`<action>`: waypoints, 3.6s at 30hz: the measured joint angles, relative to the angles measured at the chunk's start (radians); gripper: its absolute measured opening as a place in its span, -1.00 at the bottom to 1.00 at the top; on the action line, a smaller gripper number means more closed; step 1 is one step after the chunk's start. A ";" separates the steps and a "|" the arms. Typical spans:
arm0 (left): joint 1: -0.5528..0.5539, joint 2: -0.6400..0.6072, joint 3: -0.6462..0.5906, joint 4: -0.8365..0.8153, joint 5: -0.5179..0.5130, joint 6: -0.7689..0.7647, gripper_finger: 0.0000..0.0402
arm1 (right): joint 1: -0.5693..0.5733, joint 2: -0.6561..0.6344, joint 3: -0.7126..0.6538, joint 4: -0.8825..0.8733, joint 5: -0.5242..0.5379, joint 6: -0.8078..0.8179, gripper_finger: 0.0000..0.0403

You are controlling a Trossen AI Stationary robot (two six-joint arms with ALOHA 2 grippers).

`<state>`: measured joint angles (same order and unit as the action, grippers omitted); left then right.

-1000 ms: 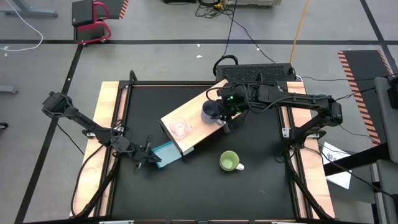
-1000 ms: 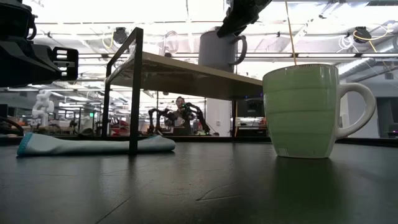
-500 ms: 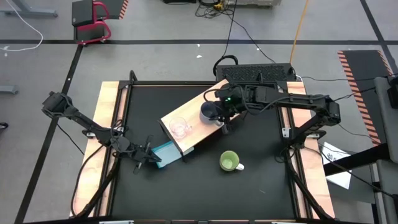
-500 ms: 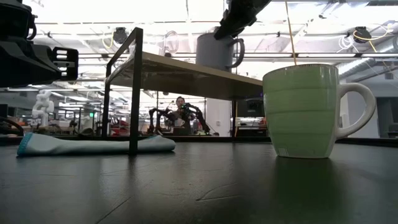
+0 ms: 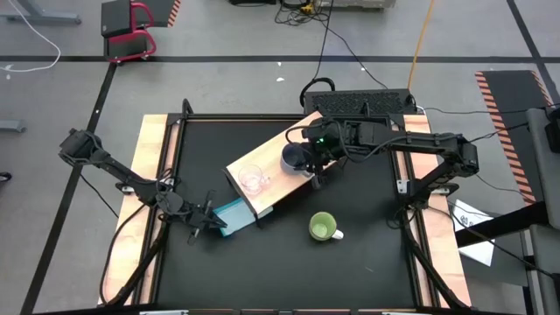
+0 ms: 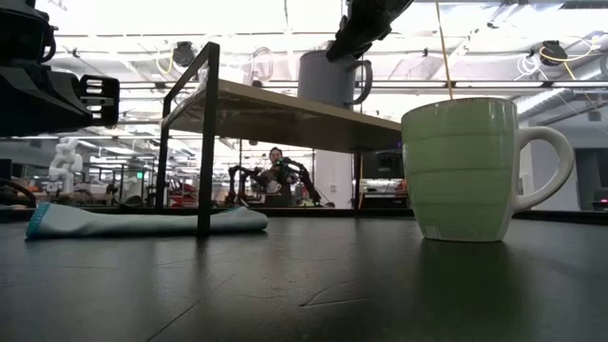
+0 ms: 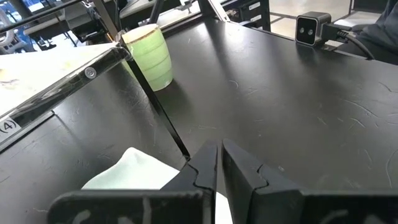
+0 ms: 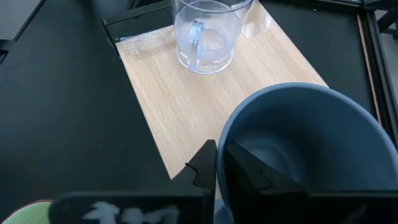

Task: Stack small to large cups/mugs on shelf
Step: Put the gray mug on the shelf, then put the green mug on the shelf

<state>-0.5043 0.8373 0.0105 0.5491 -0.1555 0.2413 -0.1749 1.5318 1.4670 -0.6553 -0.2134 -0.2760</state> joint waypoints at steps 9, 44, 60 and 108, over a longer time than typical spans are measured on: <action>0.000 0.000 0.000 0.000 0.000 -0.001 -0.87 | 0.000 0.001 -0.002 0.038 0.001 0.002 -0.81; -0.002 0.000 0.000 0.048 0.000 -0.027 -0.87 | 0.132 -0.266 -0.012 0.077 -0.044 0.003 -0.99; -0.070 -0.001 0.000 0.111 -0.005 0.110 -0.87 | 0.158 -0.597 -0.367 0.260 0.034 0.129 -1.00; -0.080 -0.001 0.000 0.166 -0.030 0.112 -0.87 | 0.487 -1.078 -1.257 1.066 -0.063 0.264 -1.00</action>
<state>-0.5842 0.8360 0.0105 0.7149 -0.1854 0.3531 0.3119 0.4536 0.2096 0.4110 -0.2766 -0.0116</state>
